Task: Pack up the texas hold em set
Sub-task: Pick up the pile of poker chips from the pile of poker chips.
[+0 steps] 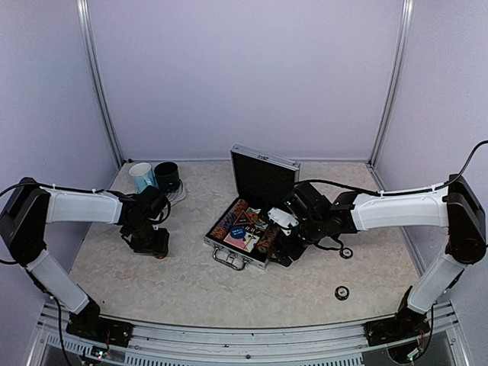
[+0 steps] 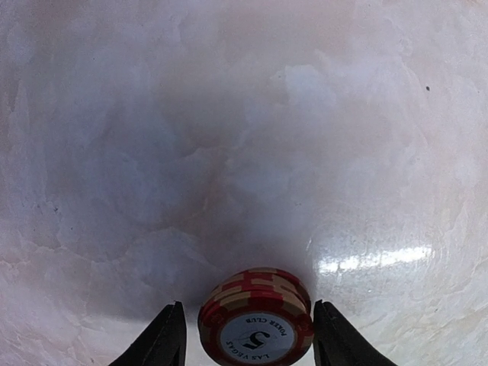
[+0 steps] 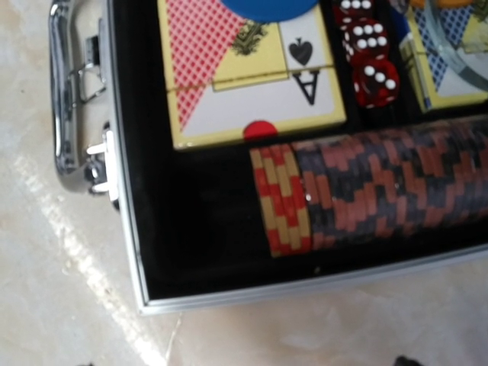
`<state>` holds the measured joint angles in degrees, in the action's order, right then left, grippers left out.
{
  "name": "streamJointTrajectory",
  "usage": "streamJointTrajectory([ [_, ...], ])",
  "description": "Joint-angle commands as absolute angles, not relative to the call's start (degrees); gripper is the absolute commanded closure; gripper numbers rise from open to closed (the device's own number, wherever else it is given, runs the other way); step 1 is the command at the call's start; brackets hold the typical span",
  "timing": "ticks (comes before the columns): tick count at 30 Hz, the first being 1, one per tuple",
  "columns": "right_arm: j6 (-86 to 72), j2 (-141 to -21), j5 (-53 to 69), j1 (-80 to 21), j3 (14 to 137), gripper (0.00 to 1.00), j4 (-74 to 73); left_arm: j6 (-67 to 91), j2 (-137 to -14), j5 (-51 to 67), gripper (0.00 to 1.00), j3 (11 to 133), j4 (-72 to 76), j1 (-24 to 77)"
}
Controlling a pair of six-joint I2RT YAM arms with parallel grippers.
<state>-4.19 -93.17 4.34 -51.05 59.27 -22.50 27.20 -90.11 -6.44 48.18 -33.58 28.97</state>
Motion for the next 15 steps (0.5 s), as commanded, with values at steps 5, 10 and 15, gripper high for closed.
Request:
streamJointTrajectory([
  [5, -5.1, -94.0, 5.2, -50.6, 58.5, 0.16, -22.1, 27.2, -91.6, -6.0, 0.44, 48.4, -32.2, 29.2],
  [10, -5.2, -94.2, 5.5, -50.6, 58.2, 0.16, -22.0, 27.2, -91.3, -6.0, 0.46, 48.3, -32.3, 29.2],
  [15, -5.3, -94.2, 5.5, -50.6, 58.3, 0.16, -22.0, 27.3, -91.2, -5.9, 0.49, 48.0, -32.3, 29.4],
])
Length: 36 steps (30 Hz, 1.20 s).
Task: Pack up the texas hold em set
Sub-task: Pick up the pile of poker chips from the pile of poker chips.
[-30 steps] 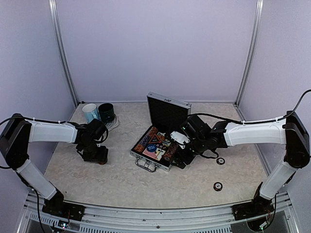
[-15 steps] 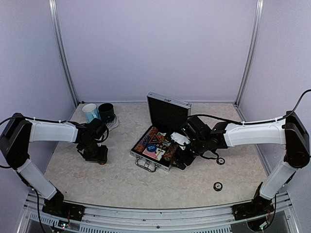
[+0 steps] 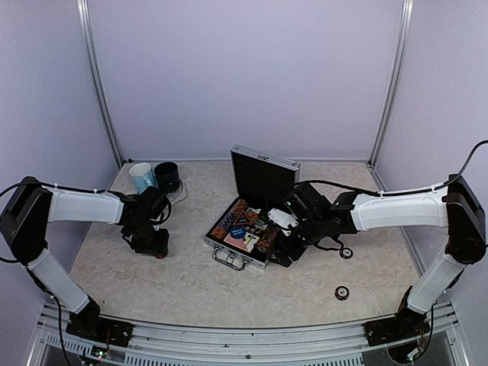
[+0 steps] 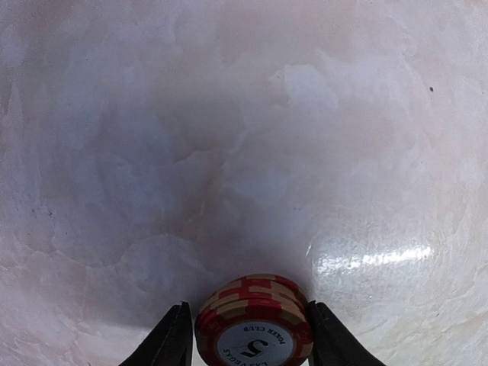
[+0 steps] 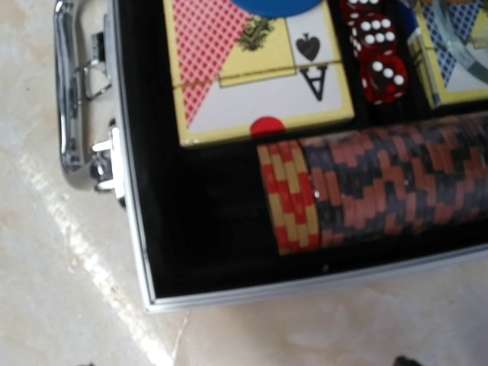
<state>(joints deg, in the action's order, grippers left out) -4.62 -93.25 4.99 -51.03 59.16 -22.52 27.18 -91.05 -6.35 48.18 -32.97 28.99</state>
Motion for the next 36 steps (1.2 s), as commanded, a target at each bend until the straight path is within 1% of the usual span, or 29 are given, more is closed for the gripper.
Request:
streamJointTrajectory([
  [1, -5.3, -94.2, 5.5, -50.5, 58.3, 0.16, -22.0, 27.3, -91.1, -6.0, 0.50, 48.0, -32.3, 29.4],
  [17, -5.4, -94.0, 5.2, -50.5, 58.0, 0.16, -22.2, 27.2, -90.9, -5.9, 0.56, 47.7, -31.7, 29.5],
  [24, -5.5, -94.1, 5.3, -50.6, 58.0, 0.16, -22.1, 27.2, -91.3, -5.8, 0.54, 47.4, -31.5, 29.6],
  [31, -5.6, -94.0, 4.7, -50.5, 57.9, 0.16, -22.2, 27.5, -91.3, -6.1, 0.47, 47.3, -31.8, 30.0],
  [33, -5.6, -94.1, 4.8, -50.6, 58.0, 0.16, -22.2, 27.5, -91.3, -6.1, 0.48, 47.3, -31.8, 30.1],
  [36, -5.6, -94.3, 4.9, -50.6, 57.9, 0.16, -21.9, 27.5, -91.5, -6.1, 0.51, 47.3, -31.7, 30.2],
])
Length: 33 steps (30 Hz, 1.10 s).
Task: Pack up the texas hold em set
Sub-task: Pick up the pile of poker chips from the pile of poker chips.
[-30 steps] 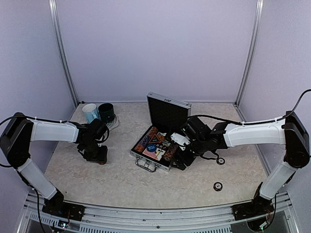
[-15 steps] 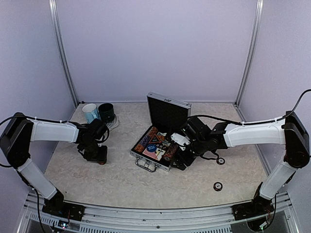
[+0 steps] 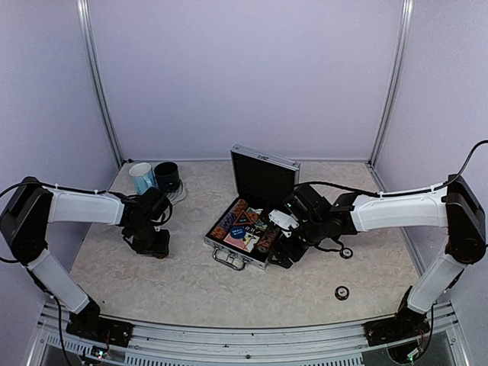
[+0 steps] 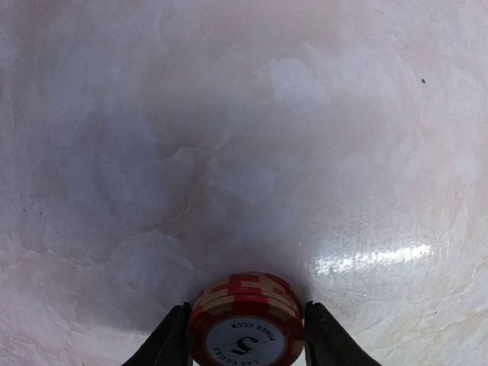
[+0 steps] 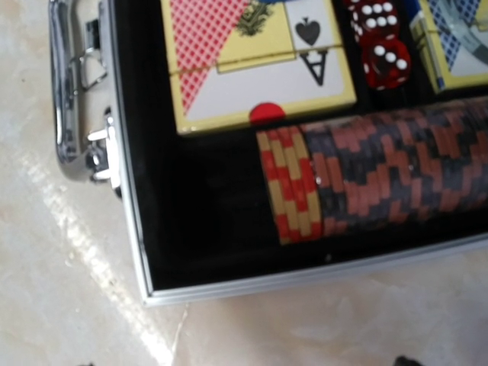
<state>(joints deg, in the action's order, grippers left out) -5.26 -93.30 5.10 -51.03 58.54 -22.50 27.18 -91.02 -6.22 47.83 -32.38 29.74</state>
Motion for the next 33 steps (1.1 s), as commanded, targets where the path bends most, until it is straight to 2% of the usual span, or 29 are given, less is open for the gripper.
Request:
streamJointTrajectory([
  [1, -5.6, -94.4, 5.0, -50.6, 57.9, 0.16, -22.0, 27.5, -91.5, -6.1, 0.52, 47.3, -31.7, 30.2],
  [12, -6.5, -92.9, 2.6, -50.0, 58.2, 0.16, -23.0, 27.3, -90.5, -7.1, 0.59, 47.5, -31.9, 30.5],
  [22, -7.7, -89.2, 0.5, -48.6, 58.3, 0.16, -21.7, 27.8, -86.6, -8.8, 0.60, 48.6, -33.6, 31.3],
  [33, -8.5, -90.2, 4.8, -48.6, 59.7, 0.16, -19.3, 27.5, -86.1, -9.6, 0.61, 50.7, -34.5, 34.0],
])
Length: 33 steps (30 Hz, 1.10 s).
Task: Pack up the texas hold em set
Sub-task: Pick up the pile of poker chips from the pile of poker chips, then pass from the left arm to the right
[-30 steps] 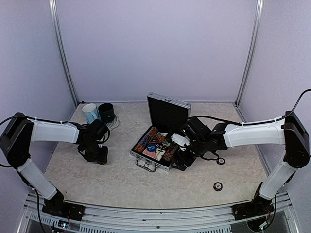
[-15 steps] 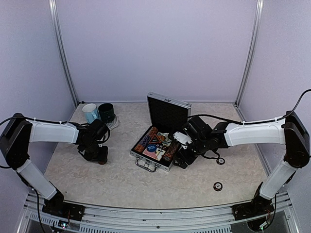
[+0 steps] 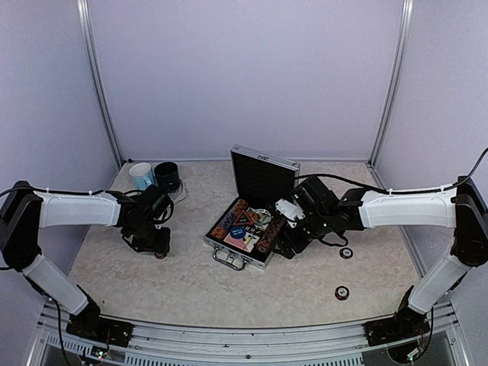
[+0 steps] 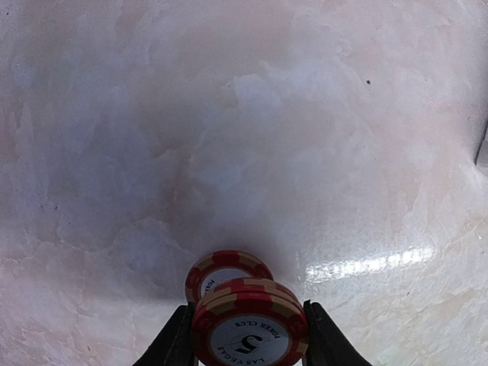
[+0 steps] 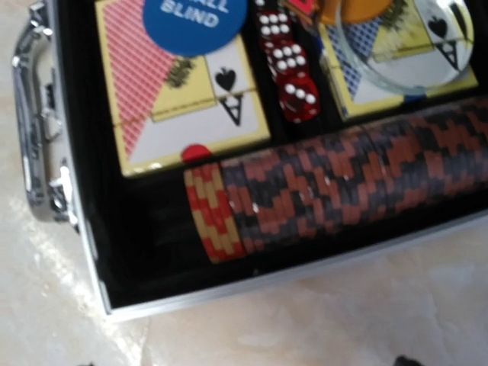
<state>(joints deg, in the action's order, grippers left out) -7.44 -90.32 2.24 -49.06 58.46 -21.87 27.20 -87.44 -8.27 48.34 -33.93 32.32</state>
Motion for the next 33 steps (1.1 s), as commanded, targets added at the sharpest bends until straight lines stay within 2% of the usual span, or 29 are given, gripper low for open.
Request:
streamJointTrajectory([
  [1, -8.6, -90.4, 5.7, -48.6, 60.0, 0.16, -18.6, 27.3, -86.1, -9.8, 0.61, 51.1, -34.6, 34.7],
  [10, -12.9, -94.6, 18.4, -48.5, 64.0, 0.18, -13.5, 24.5, -88.0, -10.7, 0.63, 56.0, -35.1, 42.4],
  [19, -21.7, -100.6, 33.9, -47.5, 65.4, 0.26, -5.7, 20.3, -91.1, -7.1, 0.63, 63.2, -37.4, 49.1],
  [33, -38.2, -104.4, 45.4, -45.5, 60.2, 0.35, 11.0, 18.5, -92.3, -6.5, 0.63, 70.3, -43.6, 57.1],
])
